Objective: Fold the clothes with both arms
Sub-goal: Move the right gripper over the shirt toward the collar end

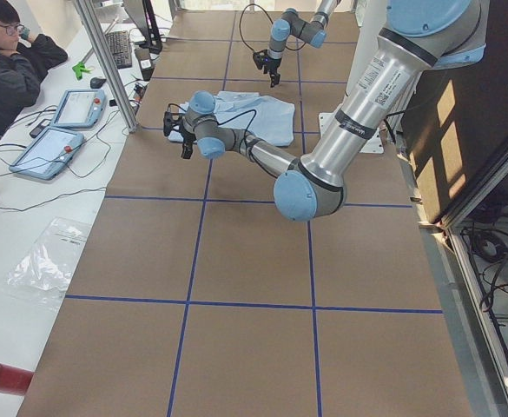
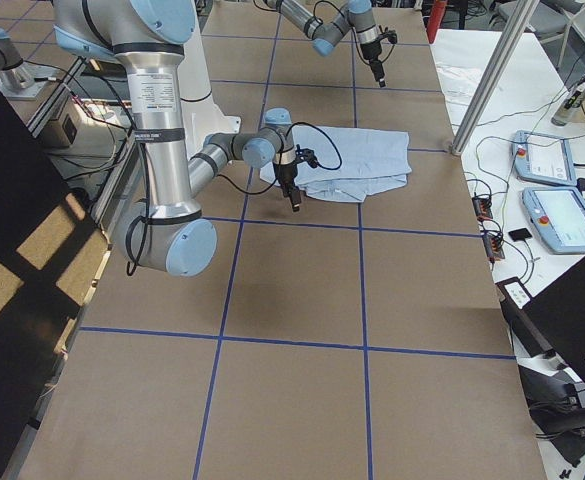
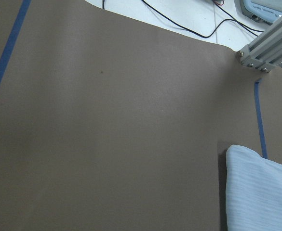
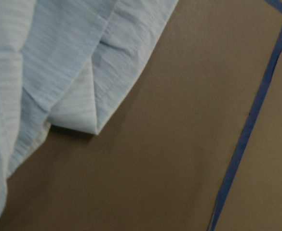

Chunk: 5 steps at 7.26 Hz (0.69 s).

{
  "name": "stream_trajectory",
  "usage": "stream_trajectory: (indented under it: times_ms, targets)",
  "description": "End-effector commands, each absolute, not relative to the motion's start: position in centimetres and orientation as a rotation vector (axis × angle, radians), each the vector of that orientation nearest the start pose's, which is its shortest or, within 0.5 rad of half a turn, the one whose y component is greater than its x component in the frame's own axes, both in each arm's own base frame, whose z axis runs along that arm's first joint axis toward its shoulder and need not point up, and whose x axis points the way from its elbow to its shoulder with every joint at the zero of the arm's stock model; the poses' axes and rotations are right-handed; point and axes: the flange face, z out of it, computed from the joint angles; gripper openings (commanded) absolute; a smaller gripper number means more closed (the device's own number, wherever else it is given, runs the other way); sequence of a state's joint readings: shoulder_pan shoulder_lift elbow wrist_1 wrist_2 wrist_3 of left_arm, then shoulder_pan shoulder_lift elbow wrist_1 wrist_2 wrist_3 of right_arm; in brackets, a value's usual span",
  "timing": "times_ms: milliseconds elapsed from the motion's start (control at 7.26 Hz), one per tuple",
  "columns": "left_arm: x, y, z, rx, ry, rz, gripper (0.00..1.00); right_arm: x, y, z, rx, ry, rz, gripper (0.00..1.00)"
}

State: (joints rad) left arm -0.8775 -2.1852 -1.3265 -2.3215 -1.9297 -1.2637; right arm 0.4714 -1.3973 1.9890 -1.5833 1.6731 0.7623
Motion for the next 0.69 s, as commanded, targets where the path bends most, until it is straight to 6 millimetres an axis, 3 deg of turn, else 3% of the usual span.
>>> stream_trajectory:
  times_ms: [0,276,551]
  targets:
    - [39.6,-63.0,31.9,0.355,1.103,-0.301,1.0,-43.4,-39.5,31.0,0.328,-0.65,-0.316,1.0]
    - [39.4,-63.0,32.2,0.359,1.1,-0.299,1.0,-47.4,-43.0,27.3,0.358,-0.668,-0.304,1.0]
    - [39.6,-63.0,32.6,0.351,1.09,-0.3,1.0,-48.4,-45.4,26.8,0.403,-0.62,-0.291,1.0]
